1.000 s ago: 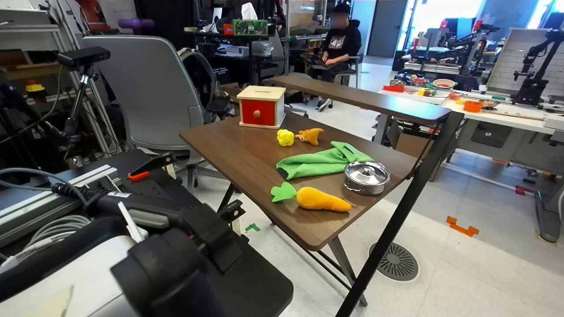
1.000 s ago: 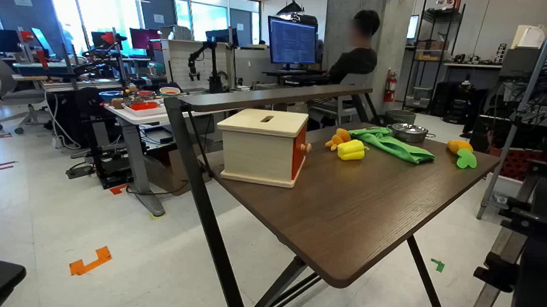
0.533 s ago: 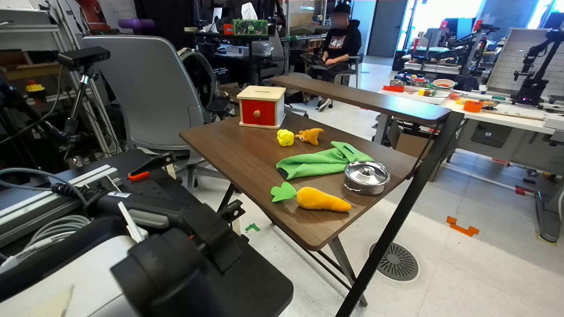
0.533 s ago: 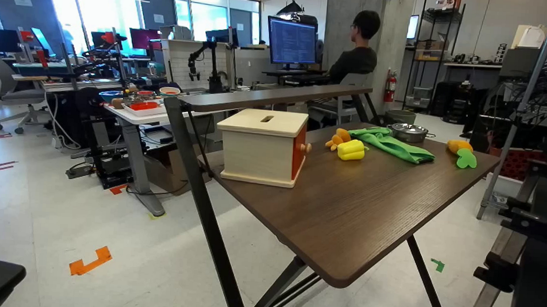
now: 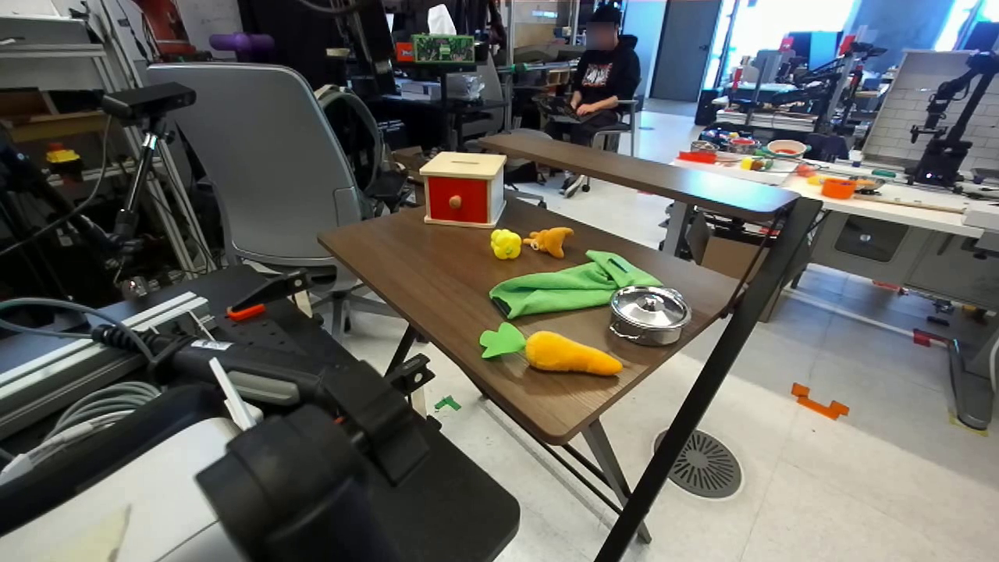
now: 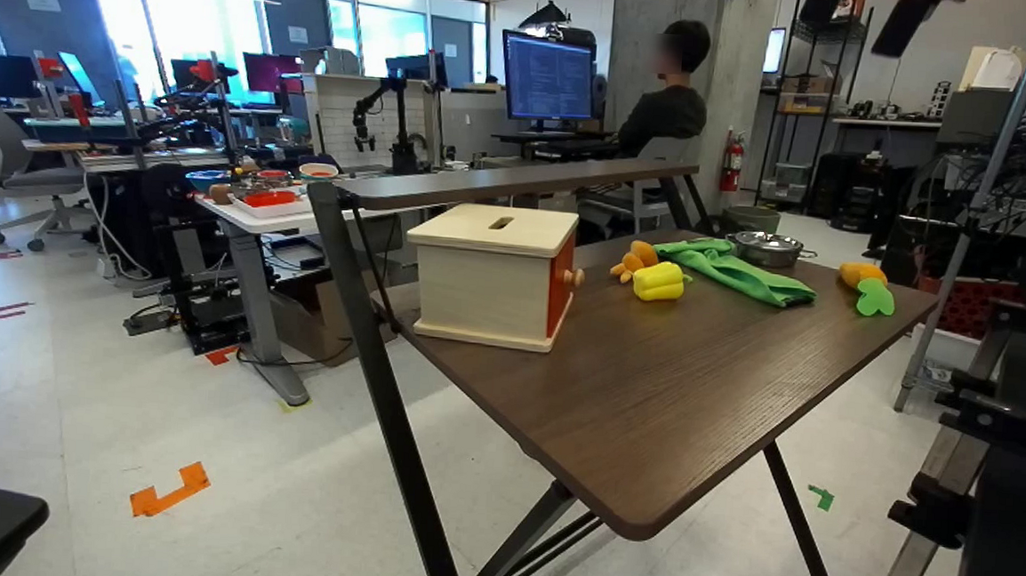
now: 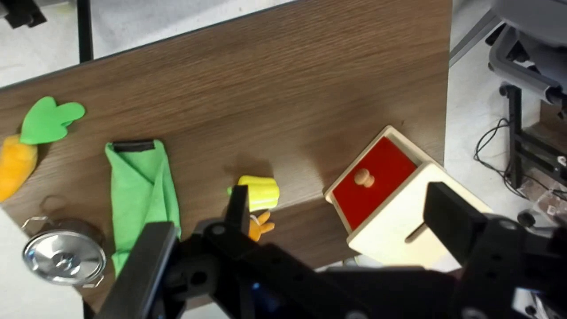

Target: Open the drawer

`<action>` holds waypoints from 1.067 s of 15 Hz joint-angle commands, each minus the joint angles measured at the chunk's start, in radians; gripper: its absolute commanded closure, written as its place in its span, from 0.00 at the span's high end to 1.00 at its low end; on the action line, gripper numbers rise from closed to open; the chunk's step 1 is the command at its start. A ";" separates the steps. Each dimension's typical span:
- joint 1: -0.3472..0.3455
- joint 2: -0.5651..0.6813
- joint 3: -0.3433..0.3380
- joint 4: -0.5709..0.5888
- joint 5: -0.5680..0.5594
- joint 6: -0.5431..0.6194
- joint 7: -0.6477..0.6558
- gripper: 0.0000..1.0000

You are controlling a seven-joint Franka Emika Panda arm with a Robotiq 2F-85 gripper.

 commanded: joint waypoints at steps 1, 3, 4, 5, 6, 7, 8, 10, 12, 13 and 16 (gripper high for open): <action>0.057 0.263 -0.067 0.184 0.084 -0.025 -0.086 1.00; 0.064 0.394 -0.085 0.285 0.028 -0.101 -0.085 1.00; 0.075 0.263 -0.089 0.162 0.045 -0.040 -0.068 1.00; 0.079 0.323 -0.096 0.204 0.047 -0.053 -0.076 1.00; 0.082 0.369 -0.100 0.236 0.049 -0.057 -0.082 1.00; 0.082 0.395 -0.102 0.256 0.051 -0.061 -0.086 1.00; 0.082 0.408 -0.103 0.268 0.051 -0.066 -0.087 1.00; 0.089 0.404 -0.122 0.264 0.007 -0.070 -0.065 1.00; 0.087 0.416 -0.134 0.262 0.007 -0.058 -0.112 1.00; 0.089 0.418 -0.137 0.254 0.006 -0.051 -0.131 1.00; 0.085 0.428 -0.121 0.231 0.027 0.002 -0.254 1.00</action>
